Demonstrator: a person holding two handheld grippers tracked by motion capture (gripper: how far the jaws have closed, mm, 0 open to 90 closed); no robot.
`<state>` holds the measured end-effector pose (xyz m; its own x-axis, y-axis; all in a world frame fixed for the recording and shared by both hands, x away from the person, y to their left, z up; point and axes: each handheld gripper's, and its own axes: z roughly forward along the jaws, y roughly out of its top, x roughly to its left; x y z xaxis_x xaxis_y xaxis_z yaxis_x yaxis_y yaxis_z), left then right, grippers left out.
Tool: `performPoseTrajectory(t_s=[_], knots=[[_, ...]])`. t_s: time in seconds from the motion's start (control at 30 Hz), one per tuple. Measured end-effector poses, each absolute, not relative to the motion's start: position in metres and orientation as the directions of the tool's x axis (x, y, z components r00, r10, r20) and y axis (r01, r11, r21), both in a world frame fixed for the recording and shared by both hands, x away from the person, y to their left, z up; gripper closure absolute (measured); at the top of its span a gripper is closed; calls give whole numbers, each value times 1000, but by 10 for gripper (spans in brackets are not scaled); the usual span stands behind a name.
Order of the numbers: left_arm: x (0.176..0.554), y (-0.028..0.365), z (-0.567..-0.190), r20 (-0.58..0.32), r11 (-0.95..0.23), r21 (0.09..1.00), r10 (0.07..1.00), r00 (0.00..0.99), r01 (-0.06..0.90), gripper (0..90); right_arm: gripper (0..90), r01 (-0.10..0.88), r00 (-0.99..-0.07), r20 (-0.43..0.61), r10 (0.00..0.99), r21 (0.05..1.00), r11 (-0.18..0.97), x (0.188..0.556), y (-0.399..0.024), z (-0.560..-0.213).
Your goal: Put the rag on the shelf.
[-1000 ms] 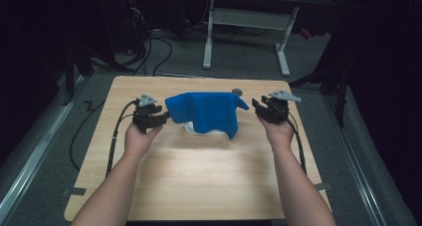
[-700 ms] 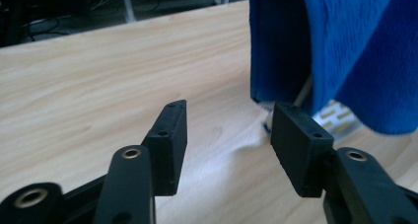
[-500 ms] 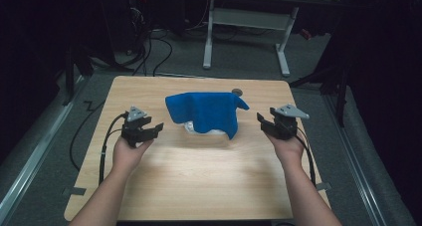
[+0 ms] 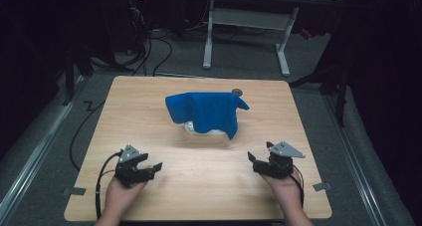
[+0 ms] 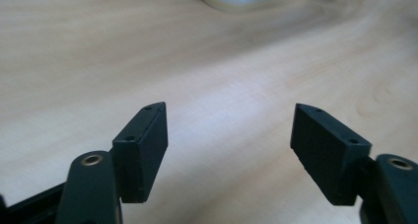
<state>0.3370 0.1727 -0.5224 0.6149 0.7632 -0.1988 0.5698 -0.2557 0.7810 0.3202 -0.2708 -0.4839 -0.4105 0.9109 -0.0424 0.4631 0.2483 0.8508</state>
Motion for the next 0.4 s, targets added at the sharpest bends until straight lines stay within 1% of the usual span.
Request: performPoseTrajectory(t_s=[0.03, 0.07, 0.1, 0.13, 0.17, 0.23, 0.27, 0.33, 0.4], knots=[[332, 166, -525, -212, -281, 764, 742, 636, 581, 306, 191, 466, -404, -42, 914, 850, 245, 314, -269, -488], [330, 162, -525, -204, -304, 758, 729, 653, 577, 289, 194, 461, -393, -37, 919, 857, 232, 304, -267, -498], [327, 156, -523, -163, -342, 763, 719, 675, 548, 279, 217, 459, -389, -39, 920, 858, 230, 297, -267, -504], [325, 153, -523, -135, -362, 768, 715, 686, 528, 284, 215, 486, -403, -31, 915, 840, 243, 291, -265, -512], [324, 150, -524, -117, -379, 766, 712, 693, 519, 286, 198, 496, -423, -31, 906, 828, 260, 290, -264, -513], [326, 145, -528, -103, -404, 753, 707, 700, 519, 286, 211, 477, -425, -73, 902, 830, 291, 291, -263, -512], [327, 144, -529, -101, -412, 747, 705, 702, 521, 286, 212, 484, -410, -60, 910, 831, 274, 292, -265, -513], [327, 143, -531, -101, -413, 743, 708, 699, 526, 284, 210, 504, -397, -3, 918, 835, 221, 295, -266, -514], [328, 144, -531, -111, -400, 747, 712, 693, 531, 286, 213, 487, -406, -16, 914, 842, 232, 295, -265, -513]])
